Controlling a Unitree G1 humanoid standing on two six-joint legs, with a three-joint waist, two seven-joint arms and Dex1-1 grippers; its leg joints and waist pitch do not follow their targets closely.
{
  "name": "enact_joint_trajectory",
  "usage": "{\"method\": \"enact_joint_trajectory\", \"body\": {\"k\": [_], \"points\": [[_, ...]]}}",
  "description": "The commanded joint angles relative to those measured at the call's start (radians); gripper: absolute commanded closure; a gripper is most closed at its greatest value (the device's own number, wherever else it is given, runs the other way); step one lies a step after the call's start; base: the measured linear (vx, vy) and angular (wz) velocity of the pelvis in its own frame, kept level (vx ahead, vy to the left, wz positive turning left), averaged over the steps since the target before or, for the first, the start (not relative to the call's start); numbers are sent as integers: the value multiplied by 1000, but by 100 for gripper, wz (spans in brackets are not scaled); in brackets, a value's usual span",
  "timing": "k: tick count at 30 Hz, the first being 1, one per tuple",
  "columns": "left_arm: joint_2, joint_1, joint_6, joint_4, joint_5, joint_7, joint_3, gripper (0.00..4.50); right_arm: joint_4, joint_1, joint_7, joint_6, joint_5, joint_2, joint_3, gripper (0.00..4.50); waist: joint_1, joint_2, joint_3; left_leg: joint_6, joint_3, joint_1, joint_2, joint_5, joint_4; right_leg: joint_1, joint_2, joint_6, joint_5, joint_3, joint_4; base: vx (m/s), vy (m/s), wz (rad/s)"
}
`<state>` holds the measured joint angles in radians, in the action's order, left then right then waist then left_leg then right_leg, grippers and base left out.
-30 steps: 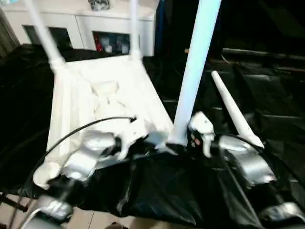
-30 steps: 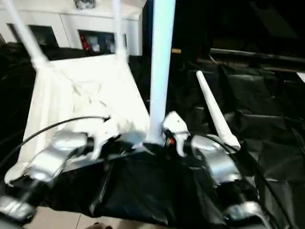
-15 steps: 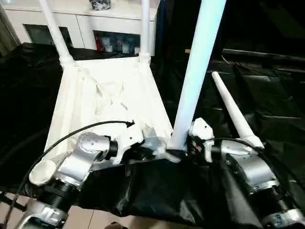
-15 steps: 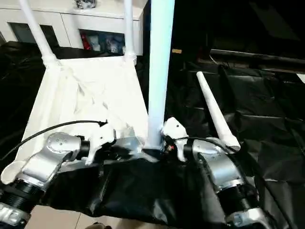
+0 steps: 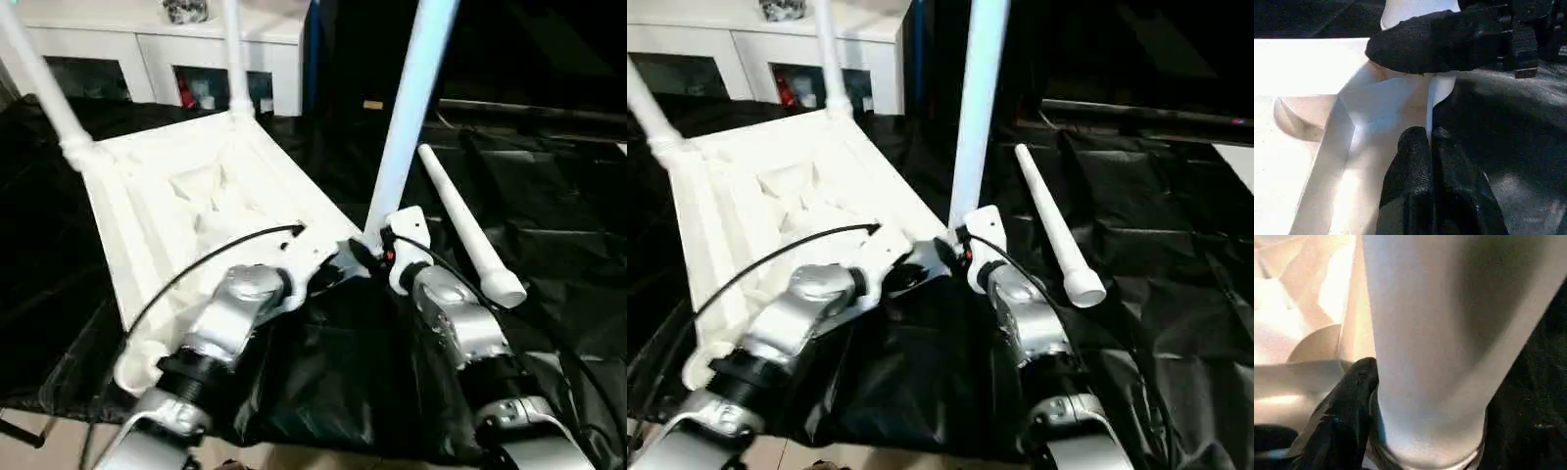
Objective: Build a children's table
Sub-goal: Rotate leg to tighten
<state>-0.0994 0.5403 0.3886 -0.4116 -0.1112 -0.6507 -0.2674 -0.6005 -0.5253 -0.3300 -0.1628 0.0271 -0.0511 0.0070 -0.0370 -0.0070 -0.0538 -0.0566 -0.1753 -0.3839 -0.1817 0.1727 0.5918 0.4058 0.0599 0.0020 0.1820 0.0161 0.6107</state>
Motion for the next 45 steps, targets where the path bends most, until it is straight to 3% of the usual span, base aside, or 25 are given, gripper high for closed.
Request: {"method": "enact_joint_trajectory", "body": {"k": [1,2,3,5,10,12,13,16,20,24,26,28,29,31,35,37,40,44,45], "points": [[27,27,-42,-6,9,54,17,450,-22,11,-45,-22,25,54,49,106,-6,-8,67,38,10,10,-34,181,-67,-46,64,-208,152,-28,-73,0,0,0],[24,22,-46,0,13,40,10,450,-20,12,-43,-20,21,52,51,99,-6,-7,67,40,10,10,-35,181,-68,-46,64,-211,148,-27,-72,0,0,0],[21,17,-60,6,20,21,0,450,-22,11,-29,-9,9,48,53,87,-8,6,66,37,11,14,-36,197,-68,-44,66,-216,167,-28,-74,0,0,0],[20,13,-72,11,24,7,-9,450,-26,9,-11,10,-4,41,58,66,-4,0,65,29,10,14,-35,223,-69,-44,64,-214,190,-28,-78,0,0,0],[27,2,-125,21,25,4,-14,450,64,45,-34,31,-11,0,52,60,-6,0,63,19,11,15,-36,242,-72,-43,65,-199,226,-29,-81,0,0,0],[35,2,-137,18,35,38,17,450,199,105,-91,2,31,-46,26,60,-17,4,67,37,10,16,-39,204,-67,-47,62,-200,148,-31,-75,0,0,0],[31,-2,-140,27,41,42,25,422,240,125,-107,-9,46,-63,15,58,-19,5,66,42,10,13,-38,193,-69,-49,62,-200,128,-30,-74,0,0,0],[20,-15,-127,53,55,39,43,391,299,159,-137,-23,67,-96,-1,57,-21,1,67,55,9,10,-36,174,-67,-52,62,-211,88,-29,-70,0,0,0],[-38,-71,-97,161,57,47,79,364,372,214,-202,-26,116,-166,-30,57,-22,5,63,49,12,13,-42,222,-70,-51,65,-215,153,-27,-76,0,0,0],[-113,-143,-43,313,52,68,158,346,427,260,-289,-37,145,-226,-34,57,-16,6,58,36,11,15,-41,270,-73,-43,59,-191,251,-27,-84,0,0,0],[-178,-191,15,420,36,89,234,346,487,293,-371,-91,161,-268,-4,57,-15,1,59,33,13,15,-42,277,-74,-42,58,-183,274,-26,-83,0,0,0],[-188,-199,25,436,38,92,246,346,499,299,-386,-102,166,-275,4,57,-14,3,54,35,13,15,-41,284,-76,-38,56,-174,296,-26,-86,0,0,0],[-211,-213,51,459,18,108,270,346,518,311,-411,-114,165,-287,29,57,-15,-2,53,32,14,18,-41,297,-75,-34,58,-166,332,-26,-88,0,0,0],[-296,-268,139,514,-67,159,339,346,538,323,-420,-156,127,-301,112,57,-12,-6,51,27,16,13,-42,296,-78,-33,56,-151,345,-25,-87,0,0,0],[-367,-313,212,553,-126,198,366,346,473,285,-341,-190,73,-265,130,57,-5,-4,51,10,18,14,-37,304,-79,-26,57,-149,369,-27,-88,0,0,0],[-398,-334,266,563,-161,235,390,379,411,245,-290,-211,40,-232,134,92,-3,2,52,-8,20,21,-38,328,-78,-19,56,-161,356,-27,-85,0,0,0],[-426,-353,315,546,-191,273,411,393,363,206,-265,-238,19,-206,162,118,-7,1,51,-14,19,24,-38,343,-79,-18,55,-162,338,-29,-87,0,0,0],[-464,-388,334,514,-193,230,363,424,303,169,-238,-255,-4,-185,204,151,-9,2,53,-18,21,19,-36,331,-81,-22,55,-161,312,-29,-82,0,0,0],[-470,-395,338,516,-191,218,353,424,290,163,-231,-253,-16,-182,211,151,-10,6,54,-20,21,20,-36,330,-81,-20,56,-167,299,-29,-81,0,0,0]]}}
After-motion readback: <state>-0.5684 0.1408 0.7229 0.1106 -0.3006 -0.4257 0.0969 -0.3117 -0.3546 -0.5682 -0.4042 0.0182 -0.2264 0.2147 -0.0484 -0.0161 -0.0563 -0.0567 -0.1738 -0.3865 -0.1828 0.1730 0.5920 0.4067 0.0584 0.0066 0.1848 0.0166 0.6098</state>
